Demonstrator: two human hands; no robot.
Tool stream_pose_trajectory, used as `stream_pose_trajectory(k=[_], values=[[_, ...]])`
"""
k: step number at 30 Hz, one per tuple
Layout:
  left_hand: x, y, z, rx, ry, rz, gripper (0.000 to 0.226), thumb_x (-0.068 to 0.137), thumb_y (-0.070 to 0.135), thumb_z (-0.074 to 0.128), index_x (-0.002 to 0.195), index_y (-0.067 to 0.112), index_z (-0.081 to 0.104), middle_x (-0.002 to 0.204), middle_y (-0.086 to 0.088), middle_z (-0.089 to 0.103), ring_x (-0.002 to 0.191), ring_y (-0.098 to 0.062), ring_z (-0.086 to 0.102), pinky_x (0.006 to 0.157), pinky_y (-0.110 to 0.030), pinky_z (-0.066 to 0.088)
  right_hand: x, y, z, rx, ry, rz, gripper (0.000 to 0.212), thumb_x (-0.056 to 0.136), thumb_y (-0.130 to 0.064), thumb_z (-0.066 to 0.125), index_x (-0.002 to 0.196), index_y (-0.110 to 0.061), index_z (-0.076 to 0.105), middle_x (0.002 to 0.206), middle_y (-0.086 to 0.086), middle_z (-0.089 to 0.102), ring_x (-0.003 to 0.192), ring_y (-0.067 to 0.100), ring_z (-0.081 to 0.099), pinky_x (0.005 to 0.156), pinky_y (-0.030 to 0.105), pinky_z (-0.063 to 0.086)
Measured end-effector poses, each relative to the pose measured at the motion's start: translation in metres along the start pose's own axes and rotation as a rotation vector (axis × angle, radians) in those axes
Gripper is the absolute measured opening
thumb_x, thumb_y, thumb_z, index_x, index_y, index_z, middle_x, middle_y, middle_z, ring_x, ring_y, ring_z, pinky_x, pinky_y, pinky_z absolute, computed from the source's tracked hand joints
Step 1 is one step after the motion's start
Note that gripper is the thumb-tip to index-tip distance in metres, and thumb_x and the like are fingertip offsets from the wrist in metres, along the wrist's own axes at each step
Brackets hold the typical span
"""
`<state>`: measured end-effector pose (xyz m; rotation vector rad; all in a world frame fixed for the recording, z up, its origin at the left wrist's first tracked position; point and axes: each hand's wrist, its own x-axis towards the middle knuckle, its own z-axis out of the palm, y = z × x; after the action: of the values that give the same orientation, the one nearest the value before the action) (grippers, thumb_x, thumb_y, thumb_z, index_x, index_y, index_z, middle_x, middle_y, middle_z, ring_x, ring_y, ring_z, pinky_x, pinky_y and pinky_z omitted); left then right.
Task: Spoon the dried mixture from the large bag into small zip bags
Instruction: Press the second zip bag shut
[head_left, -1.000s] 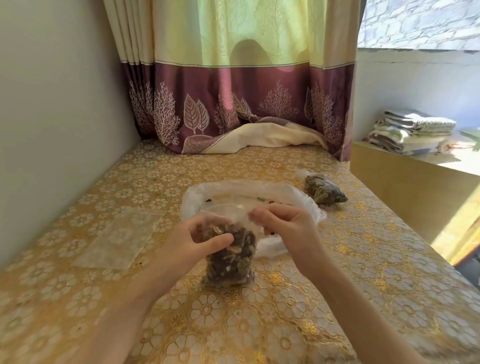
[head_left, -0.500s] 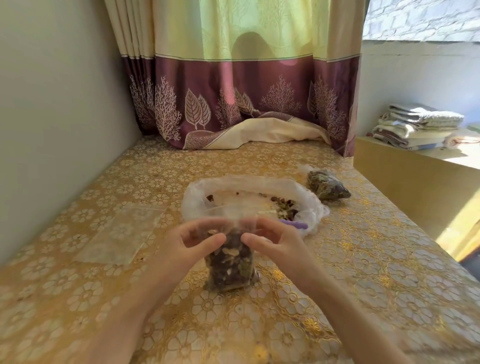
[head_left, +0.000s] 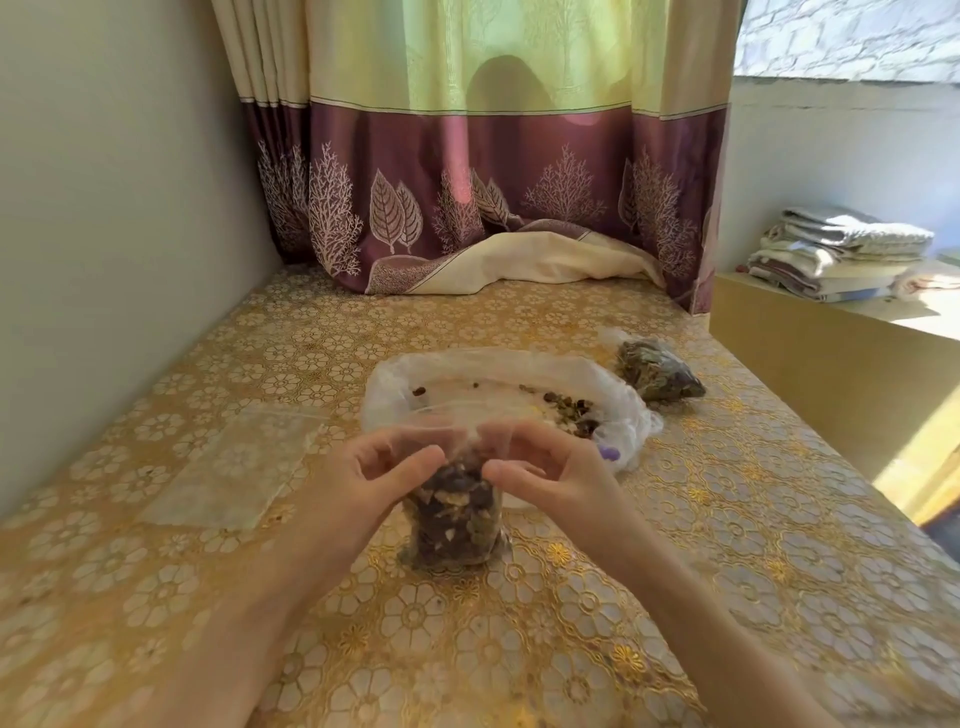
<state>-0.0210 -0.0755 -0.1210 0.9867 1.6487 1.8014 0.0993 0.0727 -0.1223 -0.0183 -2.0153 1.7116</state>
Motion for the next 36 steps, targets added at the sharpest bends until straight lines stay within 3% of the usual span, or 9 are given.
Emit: stream_pose_trajectory(k=[8,14,18,20,24,29,36], values=[[0.012,-0.005,0.0,-0.039,0.108,-0.011,0.037,0.059,0.036,0.071,0.086,0.012,0.077,0.094,-0.01,0.074,0.094,-0.02,0.067,0.081,-0.03,0.046,0.023,0.005,0.007,-0.078,0.098,0.015,0.022,0.086,-0.005,0.065,0.083,-0.025,0.074,0.084,-0.011,0.073,0.087,0.004,0.066,0.076,0.019,0.051],[0.037,0.002,-0.007,0.026,0.077,-0.058,0.034,0.056,0.038,0.072,0.08,0.016,0.078,0.088,-0.008,0.074,0.085,-0.015,0.068,0.077,-0.028,0.045,0.04,0.012,-0.006,0.083,0.176,0.14,0.013,0.086,-0.014,0.064,0.083,-0.013,0.077,0.084,0.008,0.075,0.082,0.02,0.068,0.078,0.026,0.056],[0.04,-0.004,-0.015,0.028,0.088,-0.038,0.026,0.066,0.036,0.065,0.078,0.016,0.078,0.087,-0.01,0.074,0.082,-0.021,0.069,0.078,-0.037,0.052,0.04,0.017,-0.008,0.203,0.152,0.181,0.025,0.074,-0.031,0.066,0.082,-0.011,0.078,0.08,0.008,0.074,0.072,0.016,0.063,0.061,0.021,0.05],[0.039,-0.005,-0.017,0.047,0.088,-0.006,0.023,0.07,0.033,0.063,0.078,0.018,0.078,0.085,-0.01,0.074,0.081,-0.023,0.07,0.072,-0.033,0.056,0.04,0.019,-0.01,0.235,0.147,0.198,0.031,0.07,-0.036,0.067,0.081,-0.009,0.078,0.08,0.009,0.073,0.066,0.013,0.057,0.053,0.019,0.044],[0.036,-0.006,-0.011,0.074,0.127,0.056,0.02,0.072,0.03,0.06,0.075,0.023,0.078,0.078,-0.006,0.075,0.073,-0.017,0.071,0.057,-0.019,0.054,0.04,0.02,-0.013,0.338,0.141,0.224,0.032,0.066,-0.031,0.071,0.08,-0.003,0.077,0.078,0.014,0.073,0.061,0.011,0.061,0.042,0.017,0.042],[0.033,-0.009,-0.006,0.037,0.174,0.132,0.03,0.071,0.041,0.061,0.086,0.022,0.078,0.084,-0.008,0.075,0.081,-0.02,0.071,0.066,-0.024,0.055,0.038,0.021,-0.013,0.483,0.138,0.261,0.022,0.067,-0.023,0.07,0.077,-0.005,0.077,0.073,0.009,0.072,0.057,0.008,0.064,0.042,0.015,0.046],[0.033,-0.011,-0.008,-0.124,0.254,0.12,0.026,0.062,0.035,0.068,0.079,0.018,0.078,0.078,-0.009,0.074,0.071,-0.017,0.07,0.064,-0.022,0.056,0.037,0.023,-0.012,0.497,0.155,0.249,0.022,0.075,-0.02,0.063,0.08,-0.003,0.076,0.076,0.01,0.073,0.059,0.01,0.064,0.041,0.016,0.043]])
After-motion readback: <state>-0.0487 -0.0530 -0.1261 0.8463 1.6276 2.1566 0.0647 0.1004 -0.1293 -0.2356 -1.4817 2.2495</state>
